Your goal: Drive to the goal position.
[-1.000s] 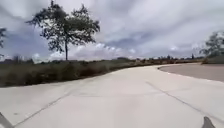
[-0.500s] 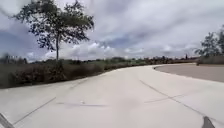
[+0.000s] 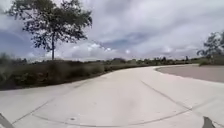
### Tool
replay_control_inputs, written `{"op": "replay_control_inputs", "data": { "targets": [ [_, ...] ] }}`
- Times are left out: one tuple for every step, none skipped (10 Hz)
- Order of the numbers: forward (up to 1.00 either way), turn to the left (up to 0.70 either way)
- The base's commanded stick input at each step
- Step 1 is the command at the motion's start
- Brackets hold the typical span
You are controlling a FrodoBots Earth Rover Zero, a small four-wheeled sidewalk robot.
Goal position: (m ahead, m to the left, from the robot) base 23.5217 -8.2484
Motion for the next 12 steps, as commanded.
{"op": "replay_control_inputs", "data": {
  "targets": [
    [0.85,0.00],
    [0.85,0.00],
    [0.85,0.00],
    [0.85,0.00],
    [0.85,0.00],
    [0.85,0.00],
    [0.85,0.00],
    [0.85,-0.19],
    [0.85,-0.34],
    [0.85,-0.34],
    [0.85,-0.16],
    [0.85,0.00]
  ]
}}
